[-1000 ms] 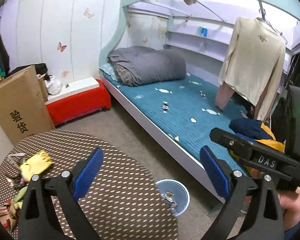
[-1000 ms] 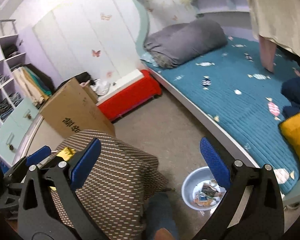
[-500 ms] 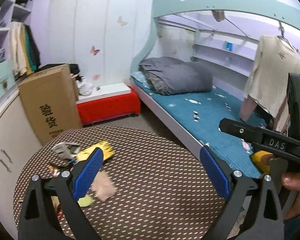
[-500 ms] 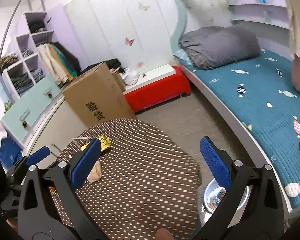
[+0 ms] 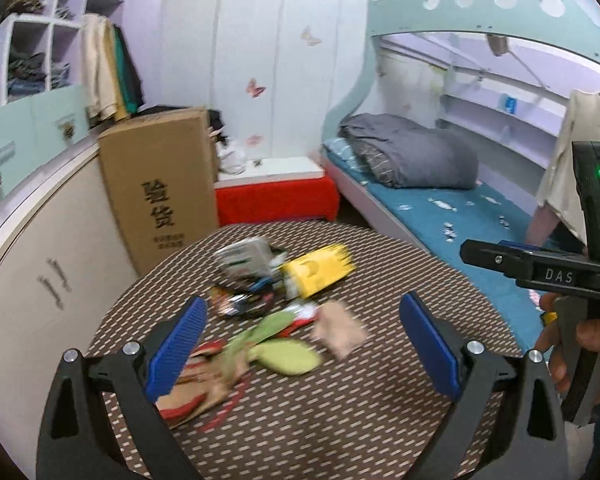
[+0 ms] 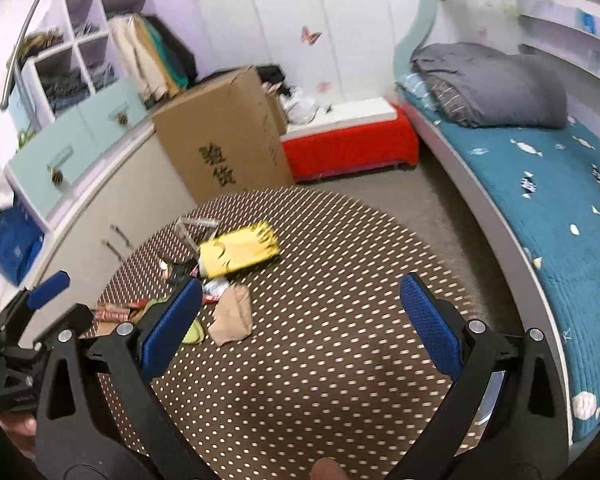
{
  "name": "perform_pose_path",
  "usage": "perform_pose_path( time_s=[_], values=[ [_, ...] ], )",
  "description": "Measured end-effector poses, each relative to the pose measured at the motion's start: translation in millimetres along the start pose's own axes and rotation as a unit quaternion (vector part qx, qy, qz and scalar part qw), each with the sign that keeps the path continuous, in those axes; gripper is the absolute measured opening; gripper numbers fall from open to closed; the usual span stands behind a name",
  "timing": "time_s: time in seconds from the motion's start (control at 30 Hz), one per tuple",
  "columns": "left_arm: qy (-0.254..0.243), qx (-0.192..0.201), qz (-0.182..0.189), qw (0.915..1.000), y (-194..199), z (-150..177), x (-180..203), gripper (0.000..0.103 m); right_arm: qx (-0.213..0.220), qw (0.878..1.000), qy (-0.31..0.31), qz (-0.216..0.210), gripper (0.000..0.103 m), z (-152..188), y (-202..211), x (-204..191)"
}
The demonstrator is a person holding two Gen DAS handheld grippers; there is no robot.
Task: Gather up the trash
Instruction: 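Move both open grippers over the trash on the polka-dot table, then grasp the red-and-tan paper bag with the left gripper while the right gripper grasps the beige cloth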
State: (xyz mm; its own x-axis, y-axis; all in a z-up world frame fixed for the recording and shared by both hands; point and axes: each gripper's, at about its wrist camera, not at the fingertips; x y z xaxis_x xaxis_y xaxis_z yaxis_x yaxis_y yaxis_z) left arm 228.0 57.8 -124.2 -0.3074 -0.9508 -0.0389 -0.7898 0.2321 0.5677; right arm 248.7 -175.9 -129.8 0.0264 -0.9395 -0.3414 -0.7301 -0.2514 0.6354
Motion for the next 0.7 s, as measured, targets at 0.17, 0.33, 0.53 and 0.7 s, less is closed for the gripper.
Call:
perform_pose_path(
  time_s=[0.17, 0.33, 0.53, 0.7],
  values=[
    [0.008, -0.028, -0.019, 0.9994, -2, 32, -40, 0.095, -0.038, 0.999, 0.022, -0.007, 0.097, 13, -30, -20],
    [-0.017, -0.047, -0.038, 0.9980, -4, 58, -69, 0.095, -0.066, 0.997, 0.041, -0.012, 0.097, 21, -54, -36],
    [-0.112, -0.069, -0.033, 0.9908, -18, 70, -81, 0.095, -0.094, 0.994, 0.054, -0.008, 0.097, 30, -79, -47],
    [-0.199, -0.086, -0.010, 0.9761, -36, 77, -89, 0.095, -0.114, 0.992, 0.060, -0.007, 0.097, 37, -100, -56]
  ],
)
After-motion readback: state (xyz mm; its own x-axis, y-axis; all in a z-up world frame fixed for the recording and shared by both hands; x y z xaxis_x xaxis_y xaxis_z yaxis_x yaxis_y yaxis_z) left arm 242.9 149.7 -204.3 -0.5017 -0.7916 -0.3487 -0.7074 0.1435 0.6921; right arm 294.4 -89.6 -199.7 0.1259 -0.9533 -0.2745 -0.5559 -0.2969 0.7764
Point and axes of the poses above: each gripper's, at about its wrist camera, not at the fingertips, and y roughly against the way its jaws point, x to its right, z to its underside, and after that the axes turned 6 degrees about -y, right-handed
